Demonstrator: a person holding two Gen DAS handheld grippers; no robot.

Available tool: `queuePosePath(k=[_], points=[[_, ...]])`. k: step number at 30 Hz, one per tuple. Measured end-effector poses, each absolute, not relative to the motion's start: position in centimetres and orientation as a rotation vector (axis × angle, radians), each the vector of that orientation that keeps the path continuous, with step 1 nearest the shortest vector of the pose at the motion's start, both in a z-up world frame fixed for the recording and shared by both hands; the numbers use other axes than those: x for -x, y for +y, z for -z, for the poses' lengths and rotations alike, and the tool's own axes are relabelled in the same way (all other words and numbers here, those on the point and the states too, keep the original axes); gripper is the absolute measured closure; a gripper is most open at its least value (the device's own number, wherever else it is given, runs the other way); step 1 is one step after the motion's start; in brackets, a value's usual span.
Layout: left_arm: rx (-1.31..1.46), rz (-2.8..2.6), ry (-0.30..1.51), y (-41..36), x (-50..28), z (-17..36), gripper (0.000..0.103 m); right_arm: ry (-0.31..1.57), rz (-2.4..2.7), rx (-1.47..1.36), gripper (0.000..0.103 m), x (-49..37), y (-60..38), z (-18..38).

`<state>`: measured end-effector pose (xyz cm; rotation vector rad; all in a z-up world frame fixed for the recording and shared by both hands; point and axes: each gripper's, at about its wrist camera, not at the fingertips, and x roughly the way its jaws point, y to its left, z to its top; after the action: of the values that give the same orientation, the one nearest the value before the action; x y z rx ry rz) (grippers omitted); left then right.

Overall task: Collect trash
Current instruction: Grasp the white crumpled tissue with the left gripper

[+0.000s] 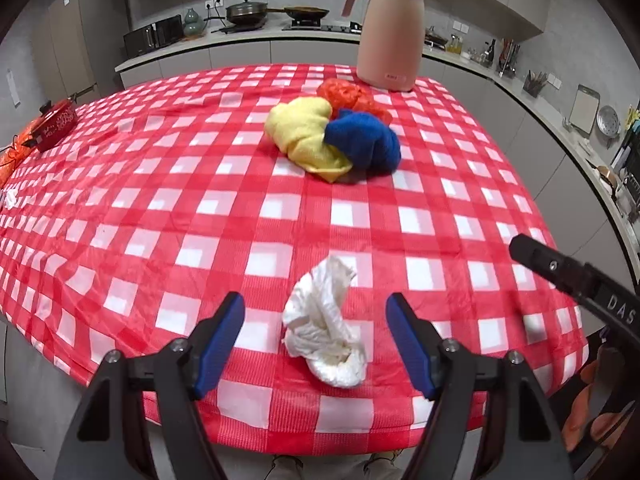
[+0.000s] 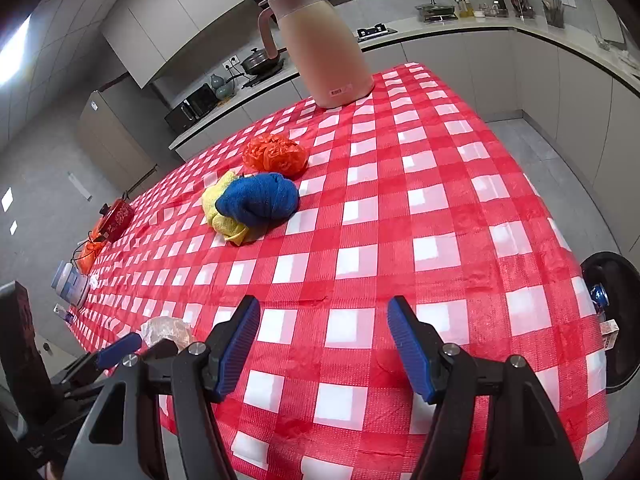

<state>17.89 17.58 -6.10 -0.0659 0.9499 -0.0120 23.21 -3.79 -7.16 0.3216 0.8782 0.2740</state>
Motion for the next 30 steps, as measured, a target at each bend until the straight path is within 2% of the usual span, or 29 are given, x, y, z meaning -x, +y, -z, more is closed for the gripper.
queuePosePath(k=[7, 12, 17, 30], points=[[0.074, 0.025, 0.964, 18.0, -18.2, 7.8, 0.031, 0.896, -0.274, -0.32, 0.035, -23.2, -3.3, 7.8], [0.091, 0.029, 0.987, 18.7, -18.7, 8.9, 0.052, 0.899, -0.269, -0.316, 0.035, -23.4, -3.1, 8.0], [0.113, 0.054, 0.993, 19.1, -18.9, 9.4, 0.063, 0.905, -0.272, -0.31, 0.035, -23.5, -2.7, 8.1], [0.123, 0.062, 0.971, 18.8, -19.9, 8.5, 0.066, 0.918, -0.243, -0.239, 0.035, -24.6, -2.1, 8.2]])
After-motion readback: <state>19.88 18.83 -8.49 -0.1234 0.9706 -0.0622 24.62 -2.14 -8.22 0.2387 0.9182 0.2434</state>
